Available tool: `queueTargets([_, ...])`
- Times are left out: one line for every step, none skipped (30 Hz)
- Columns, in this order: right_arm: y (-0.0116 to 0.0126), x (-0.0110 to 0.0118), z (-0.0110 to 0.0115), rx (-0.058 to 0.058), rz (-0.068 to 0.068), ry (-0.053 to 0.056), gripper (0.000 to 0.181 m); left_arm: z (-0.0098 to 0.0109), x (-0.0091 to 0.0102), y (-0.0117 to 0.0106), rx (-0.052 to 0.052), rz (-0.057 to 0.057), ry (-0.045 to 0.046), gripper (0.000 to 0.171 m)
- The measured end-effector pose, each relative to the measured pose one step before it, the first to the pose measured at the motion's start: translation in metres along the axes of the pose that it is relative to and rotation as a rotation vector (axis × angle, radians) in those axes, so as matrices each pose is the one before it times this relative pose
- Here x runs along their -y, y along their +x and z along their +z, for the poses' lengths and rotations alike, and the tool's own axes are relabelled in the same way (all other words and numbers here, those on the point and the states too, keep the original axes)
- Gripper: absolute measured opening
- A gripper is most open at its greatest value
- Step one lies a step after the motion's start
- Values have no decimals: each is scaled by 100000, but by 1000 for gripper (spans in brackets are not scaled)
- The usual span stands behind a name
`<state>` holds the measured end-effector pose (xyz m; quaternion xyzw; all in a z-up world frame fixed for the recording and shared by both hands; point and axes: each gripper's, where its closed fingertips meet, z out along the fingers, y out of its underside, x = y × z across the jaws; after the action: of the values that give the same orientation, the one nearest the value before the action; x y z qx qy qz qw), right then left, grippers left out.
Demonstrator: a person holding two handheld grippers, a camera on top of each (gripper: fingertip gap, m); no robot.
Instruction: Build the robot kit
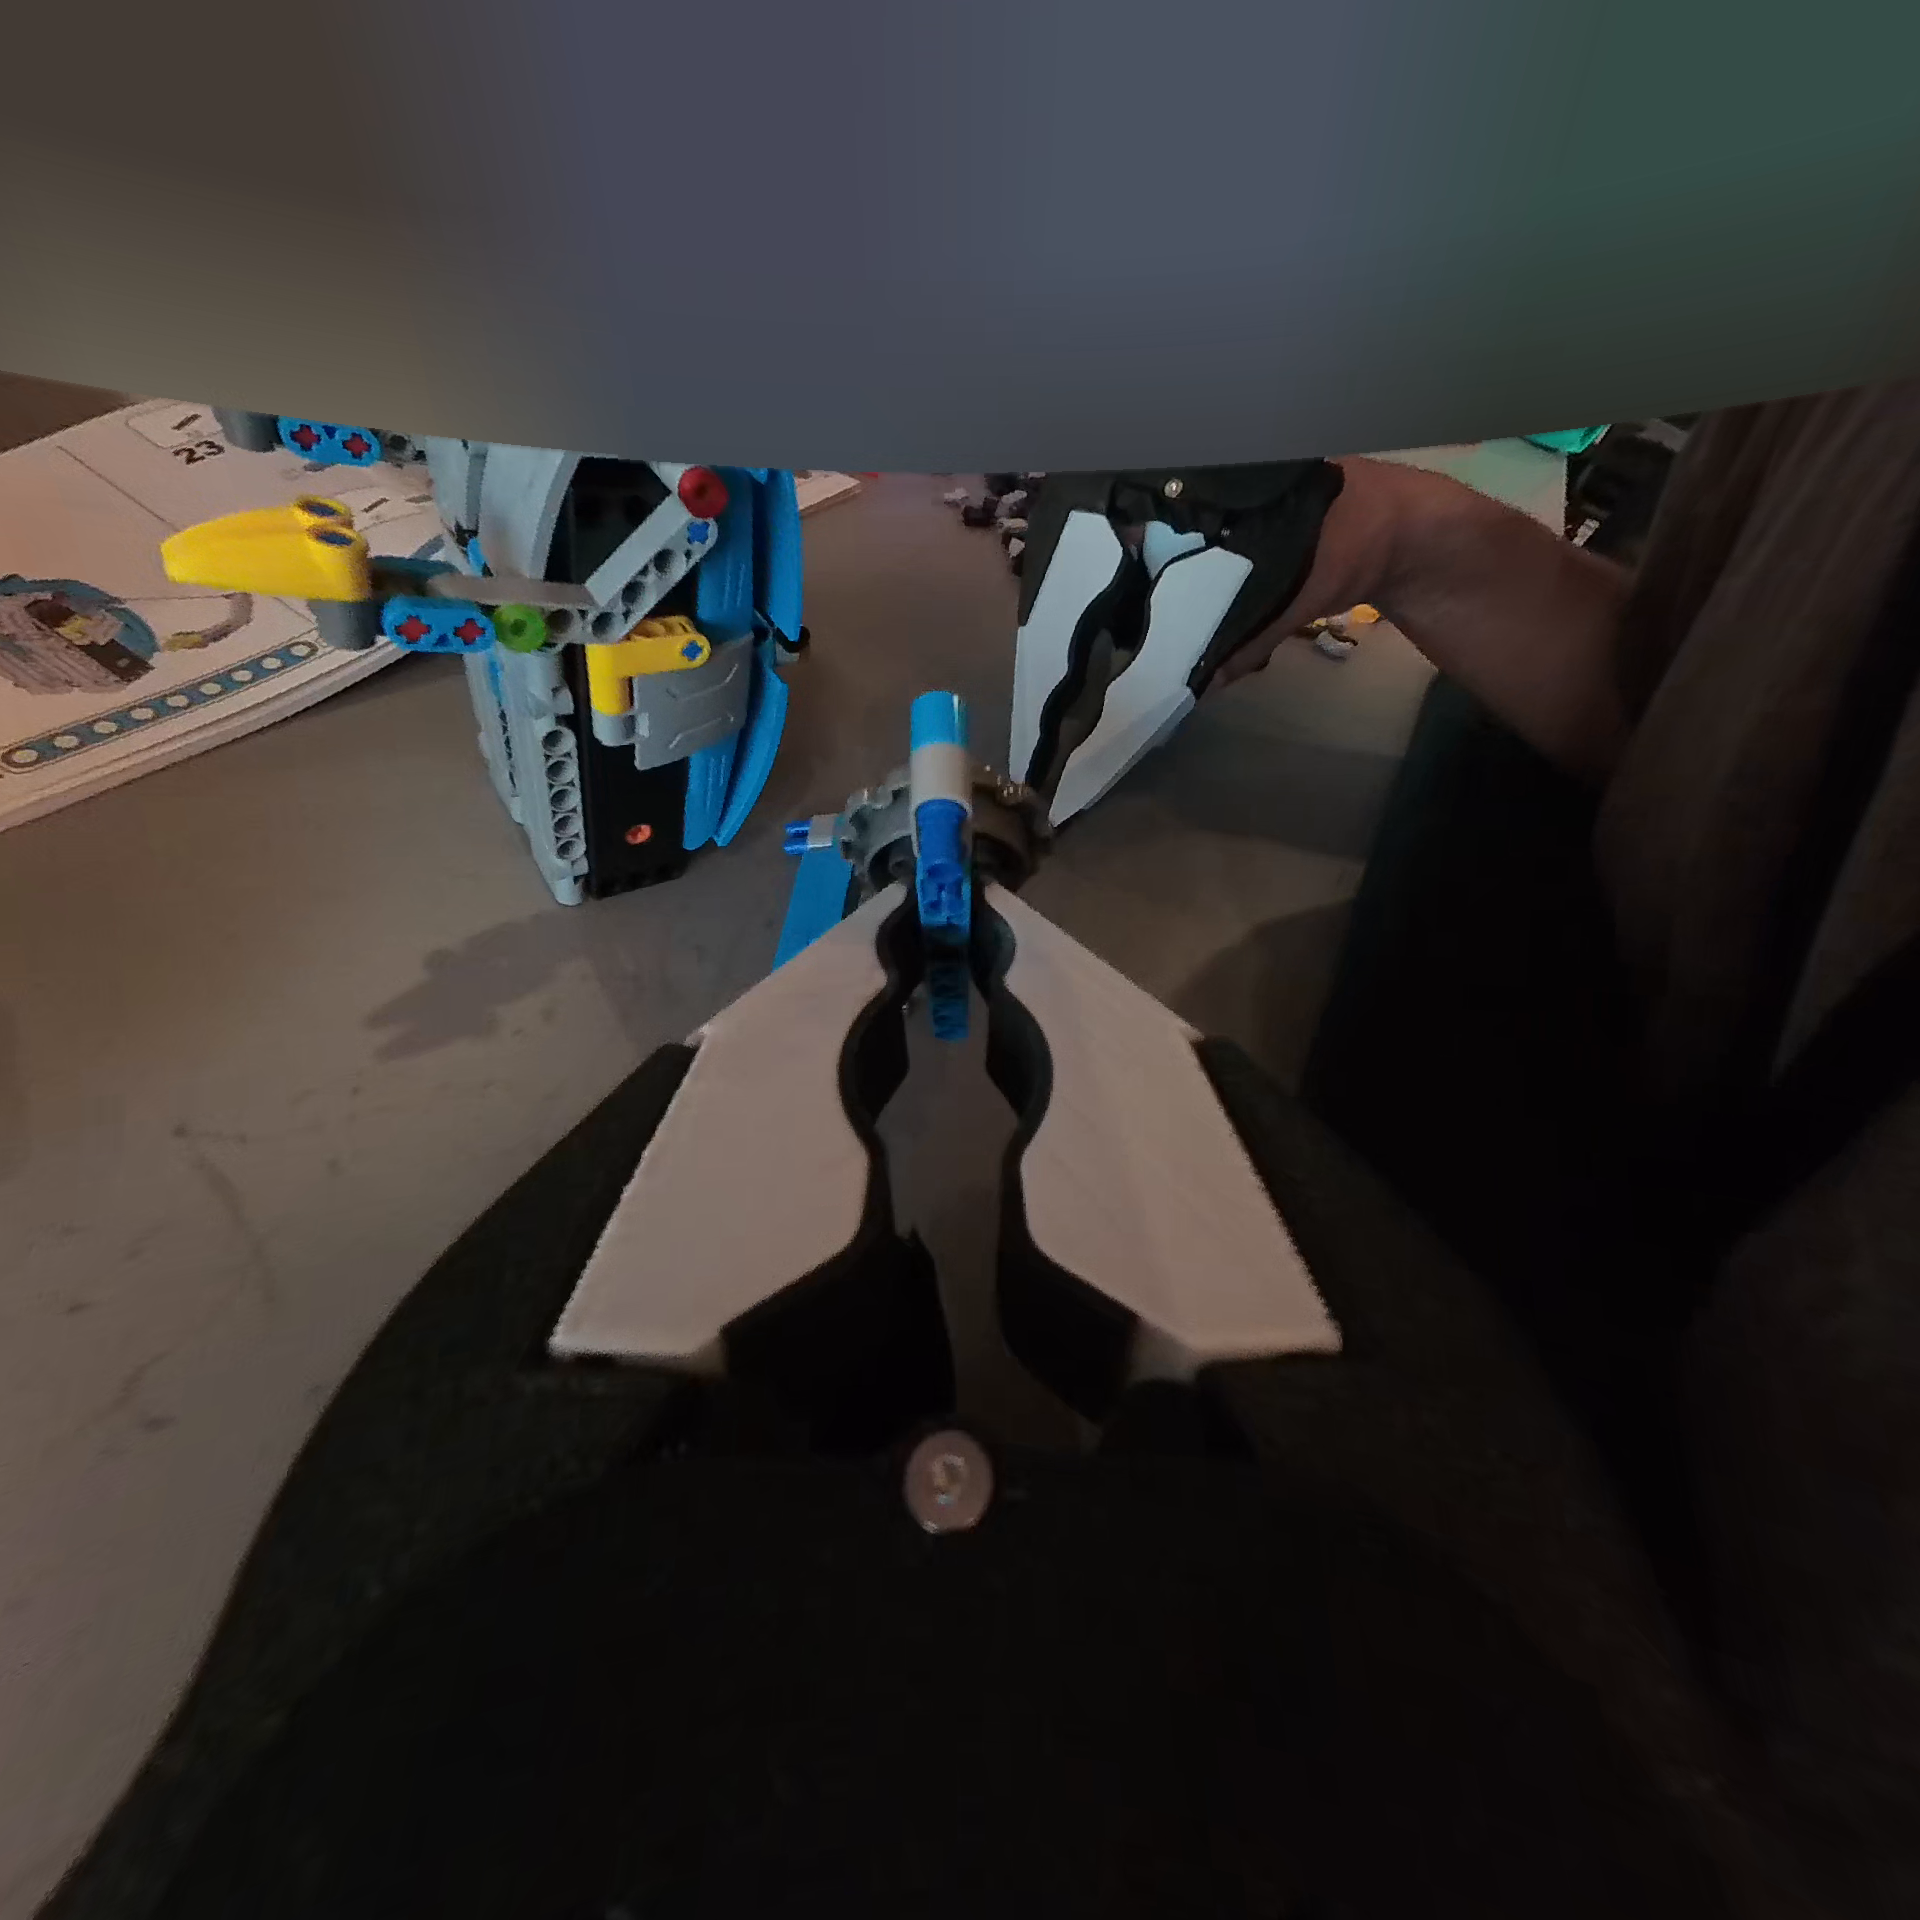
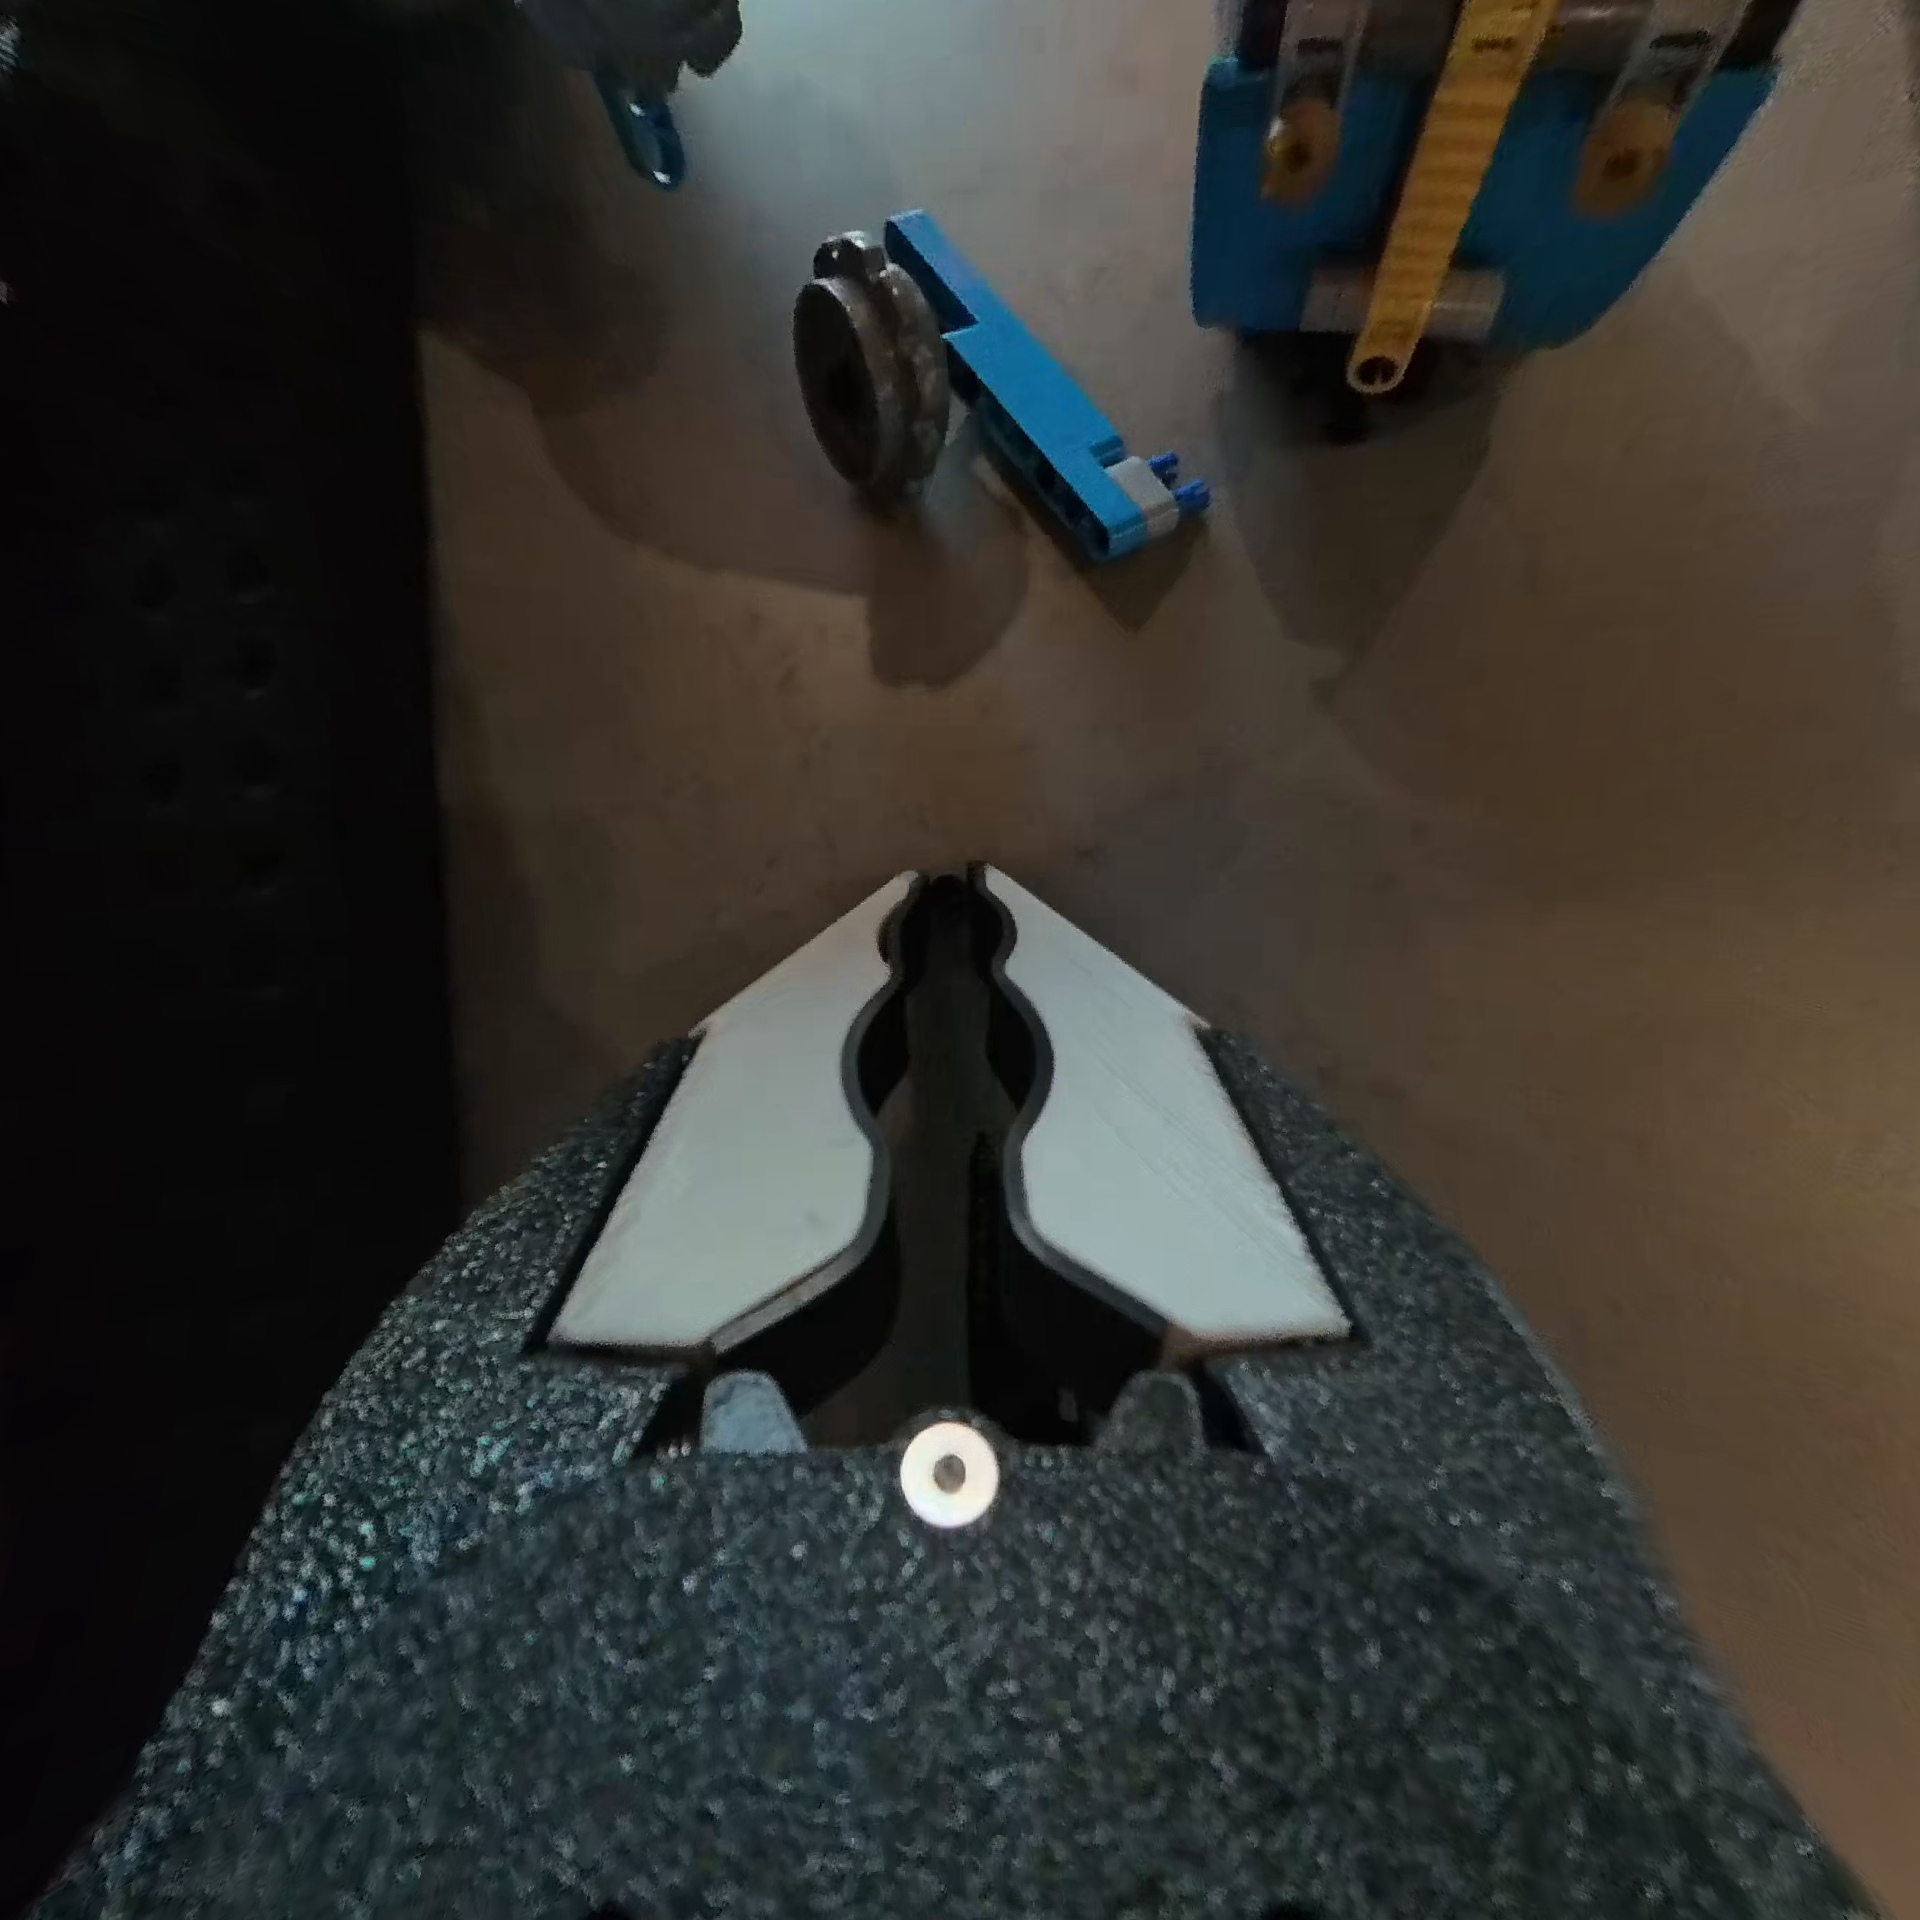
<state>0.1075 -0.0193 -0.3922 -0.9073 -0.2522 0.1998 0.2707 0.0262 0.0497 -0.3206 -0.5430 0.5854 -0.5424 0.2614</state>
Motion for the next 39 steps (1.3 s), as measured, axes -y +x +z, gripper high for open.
queueTargets([16,24,16,443,661,806,8,64,-63,-20,584,457,-539,7])
queueTargets([4,13,8,-303,40,330,8,59,-68,-6,593,725,-495,7])
queueTargets([2,-22,1,-1086,-992,-148,8,58,-56,50,408,936,-479,6])
queueTargets([9,-11,10,-1514,-1672,-279,7,54,-70,68,316,1002,-497,6])
queueTargets([6,-4,14,-1575,-1368,-196,7,64,-69,72,343,986,-518,6])
queueTargets([5,3,9,-1307,-651,59,7,57,-63,56,349,940,-513,6])
queueTargets([6,-14,-3,-1101,-280,335,8,58,-64,47,366,873,-477,6])
queueTargets([8,2,8,-1131,-358,666,8,41,-60,26,511,840,-417,7])
queueTargets([-6,11,3,-1412,-355,1090,8,35,-46,27,560,927,-361,6])
queueTargets([8,-4,-3,-1587,-418,1166,8,35,-35,61,374,988,-265,7])
queueTargets([3,13,3,-1433,-4,1325,8,26,-23,41,331,834,-210,6])
queueTargets([-7,8,-9,-1059,799,1138,8,19,-30,11,461,573,-218,7])
queueTargets([9,-1,-19,-884,593,541,8,33,-23,-27,440,341,-213,7])
queueTargets([17,-9,-16,-898,209,122,8,25,-34,-30,370,99,-240,6])
queueTargets([7,4,2,-863,-270,-195,8,32,-39,-57,341,-101,-279,7])
queueTargets([28,-2,-8,-743,-592,-436,9,36,-32,-66,292,-184,-267,7])
queueTargets([30,-7,-10,-612,-414,-567,9,36,-31,-43,150,-215,-262,7])
queueTargets([3,-19,-14,-395,-554,-446,9,31,-18,-40,86,-252,-242,7])
queueTargets([-5,-14,-16,-438,-704,-293,9,20,-21,-57,179,-274,-147,7])
queueTargets([2,-11,-26,-485,-704,-326,9,17,2,-61,215,-234,-19,7])
queueTargets([4,-39,-34,-449,-755,-410,9,9,23,-38,130,-155,123,7])
queueTargets([21,-48,-49,-575,-868,-557,9,-15,39,-38,127,-164,249,6])
queueTargets([1,-69,-61,-455,-824,-711,9,-6,27,-40,30,-303,163,6])
queueTargets([-18,-62,-43,-322,-464,-735,9,-6,4,-34,-64,-406,24,7])
queueTargets([-28,-70,-58,-359,-364,-867,9,-6,12,-45,68,-335,115,7])
queueTargets([-79,-129,-88,-288,-725,-1340,7,-22,33,-26,110,-131,236,6])
queueTargets([-75,-143,-94,-533,-947,-1563,6,-27,19,4,17,74,180,6])
queueTargets([-118,-128,-78,-169,-437,-1390,6,1,5,27,-11,238,24,7])
queueTargets([-176,-156,-100,745,48,-1333,5,16,-21,39,51,432,-100,7])
queueTargets([-230,-196,-128,1690,203,-1343,6,24,-28,54,119,615,-224,7])
queueTargets([-98,-163,-106,1191,562,-781,6,49,-55,66,125,709,-422,7])
queueTargets([-13,-63,-34,738,967,-11,6,68,-78,64,141,726,-613,7])
queueTargets([10,7,13,447,788,475,6,71,-83,57,158,749,-689,7])
queueTargets([19,-5,1,54,263,243,6,71,-74,68,158,773,-602,7])
queueTargets([61,0,-40,-600,-166,-283,8,50,-61,56,175,735,-442,7])
queueTargets([-34,3,-47,-158,-444,-363,9,39,-34,39,177,625,-304,7])
queueTargets([-131,42,-43,614,-139,3,10,20,-25,38,96,462,-193,7])
queueTargets([-77,82,-60,410,356,262,11,14,-14,22,40,259,-122,7])
queueTargets([-29,87,-84,217,506,348,12,2,-7,6,62,61,-49,7])
